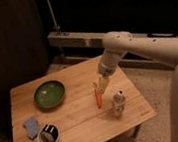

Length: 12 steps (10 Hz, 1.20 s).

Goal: Move the arm in a circular motion

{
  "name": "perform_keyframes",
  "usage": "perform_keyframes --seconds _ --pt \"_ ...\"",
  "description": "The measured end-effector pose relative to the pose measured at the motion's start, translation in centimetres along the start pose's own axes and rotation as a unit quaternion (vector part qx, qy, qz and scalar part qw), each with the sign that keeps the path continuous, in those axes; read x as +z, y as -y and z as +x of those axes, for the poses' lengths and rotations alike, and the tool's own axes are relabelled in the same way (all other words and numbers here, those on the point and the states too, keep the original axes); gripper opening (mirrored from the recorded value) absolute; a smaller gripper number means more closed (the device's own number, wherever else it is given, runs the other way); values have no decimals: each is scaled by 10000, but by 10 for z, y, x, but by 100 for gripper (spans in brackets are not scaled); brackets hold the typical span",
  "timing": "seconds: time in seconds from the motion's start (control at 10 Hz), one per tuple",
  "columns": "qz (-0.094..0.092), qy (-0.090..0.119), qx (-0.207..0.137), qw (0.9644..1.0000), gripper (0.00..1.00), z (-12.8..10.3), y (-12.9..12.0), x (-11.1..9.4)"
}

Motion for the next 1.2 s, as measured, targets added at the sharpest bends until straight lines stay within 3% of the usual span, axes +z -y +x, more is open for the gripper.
perform_keyframes --seconds 0.3,0.5,0.7,0.9,1.0,1.2 --pt "233 7 485 9986 80 51 -13 -30" --pt "511 173 669 9963 80 71 -27 -60" --pt "795 319 640 9943 80 68 -44 -93" --pt "1173 517 640 9897 80 72 -78 -136" --pt "1247 620 618 9883 80 72 -94 -147" --pt "1158 805 419 9891 80 61 -125 -150"
